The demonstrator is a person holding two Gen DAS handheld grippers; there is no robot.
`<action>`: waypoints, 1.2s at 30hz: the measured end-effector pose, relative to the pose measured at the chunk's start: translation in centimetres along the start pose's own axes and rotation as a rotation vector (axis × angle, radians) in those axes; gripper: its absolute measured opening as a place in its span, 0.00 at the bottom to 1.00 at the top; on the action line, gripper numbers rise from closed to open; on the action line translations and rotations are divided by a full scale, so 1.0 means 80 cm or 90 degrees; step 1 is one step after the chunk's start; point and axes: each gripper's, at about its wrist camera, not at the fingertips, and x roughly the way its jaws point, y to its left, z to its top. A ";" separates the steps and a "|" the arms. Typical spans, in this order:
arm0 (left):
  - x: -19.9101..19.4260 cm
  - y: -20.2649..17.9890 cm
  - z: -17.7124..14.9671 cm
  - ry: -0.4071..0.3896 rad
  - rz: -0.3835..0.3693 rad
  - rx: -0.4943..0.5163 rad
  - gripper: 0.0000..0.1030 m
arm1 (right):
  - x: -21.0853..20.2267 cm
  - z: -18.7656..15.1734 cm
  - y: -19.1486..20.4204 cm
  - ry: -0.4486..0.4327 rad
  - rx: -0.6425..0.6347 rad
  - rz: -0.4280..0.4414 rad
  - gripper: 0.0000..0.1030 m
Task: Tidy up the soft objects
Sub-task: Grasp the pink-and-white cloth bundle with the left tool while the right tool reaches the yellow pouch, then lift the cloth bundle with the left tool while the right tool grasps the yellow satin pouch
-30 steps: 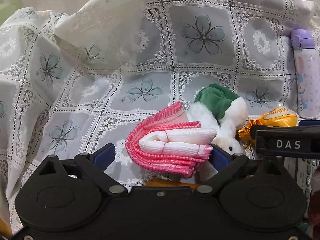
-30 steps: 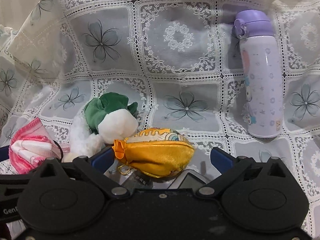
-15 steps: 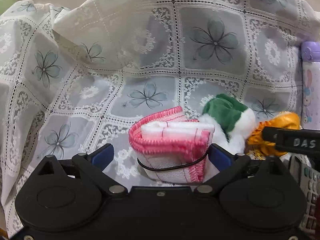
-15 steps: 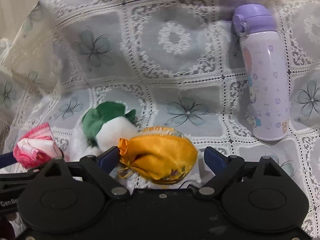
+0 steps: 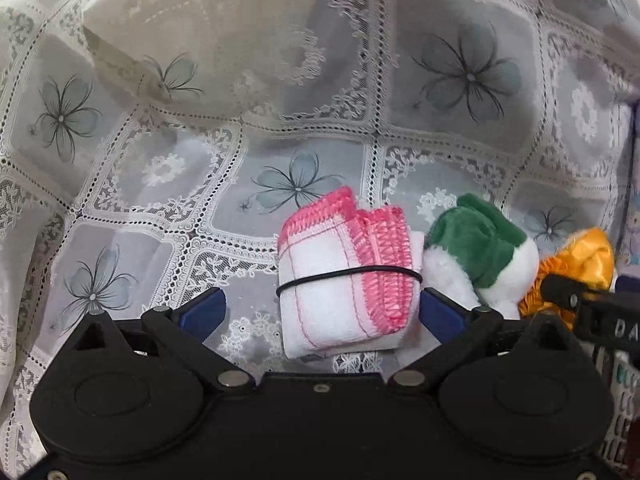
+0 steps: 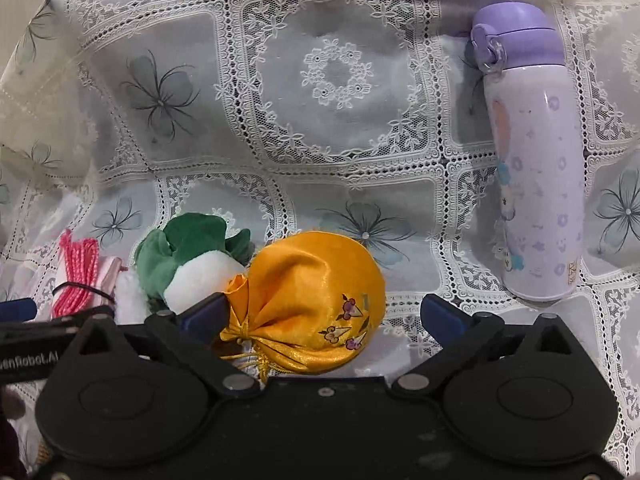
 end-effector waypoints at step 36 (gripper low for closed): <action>-0.005 -0.005 0.015 -0.004 -0.092 -0.027 0.72 | -0.023 0.005 -0.020 -0.013 0.014 0.016 0.84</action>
